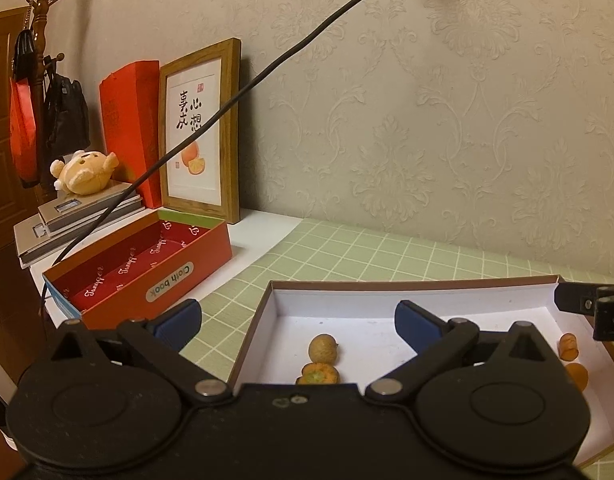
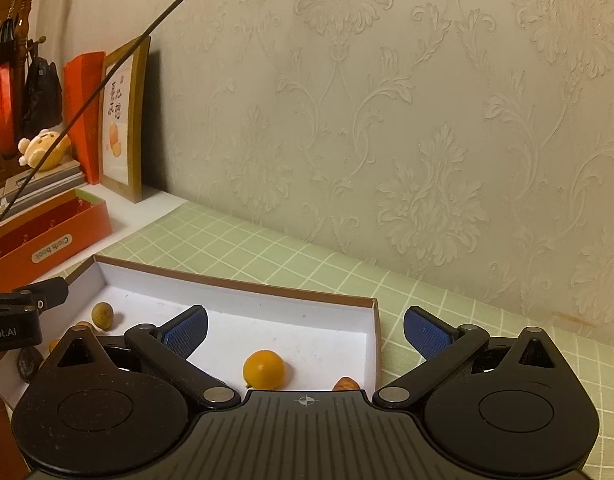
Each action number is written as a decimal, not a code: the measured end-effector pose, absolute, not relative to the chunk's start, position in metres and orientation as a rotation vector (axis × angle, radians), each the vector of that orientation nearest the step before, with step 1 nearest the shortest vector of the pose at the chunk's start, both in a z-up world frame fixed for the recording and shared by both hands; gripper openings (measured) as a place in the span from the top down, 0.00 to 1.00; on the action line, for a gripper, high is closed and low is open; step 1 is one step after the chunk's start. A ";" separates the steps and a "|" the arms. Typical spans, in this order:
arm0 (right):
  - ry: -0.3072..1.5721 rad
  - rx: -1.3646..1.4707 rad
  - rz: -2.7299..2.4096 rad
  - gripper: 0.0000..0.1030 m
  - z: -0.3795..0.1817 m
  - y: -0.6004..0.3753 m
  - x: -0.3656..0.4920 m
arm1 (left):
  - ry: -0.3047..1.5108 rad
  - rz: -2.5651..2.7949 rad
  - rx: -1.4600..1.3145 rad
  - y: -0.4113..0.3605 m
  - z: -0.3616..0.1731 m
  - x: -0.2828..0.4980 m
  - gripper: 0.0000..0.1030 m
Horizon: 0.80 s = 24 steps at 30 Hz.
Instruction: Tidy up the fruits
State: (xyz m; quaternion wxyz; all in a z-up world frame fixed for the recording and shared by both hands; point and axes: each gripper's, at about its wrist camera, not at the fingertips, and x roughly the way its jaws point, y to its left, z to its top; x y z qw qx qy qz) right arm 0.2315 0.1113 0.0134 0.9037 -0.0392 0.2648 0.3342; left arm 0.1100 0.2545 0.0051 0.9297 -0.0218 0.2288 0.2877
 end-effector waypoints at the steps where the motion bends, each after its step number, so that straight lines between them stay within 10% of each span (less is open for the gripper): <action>1: 0.547 -0.082 0.690 0.00 0.013 0.111 0.231 | 0.465 0.594 -0.045 0.254 0.006 0.110 0.06; 24: 0.505 -0.057 0.692 0.00 0.102 0.020 0.153 | 0.360 0.489 0.001 0.173 0.083 0.031 0.06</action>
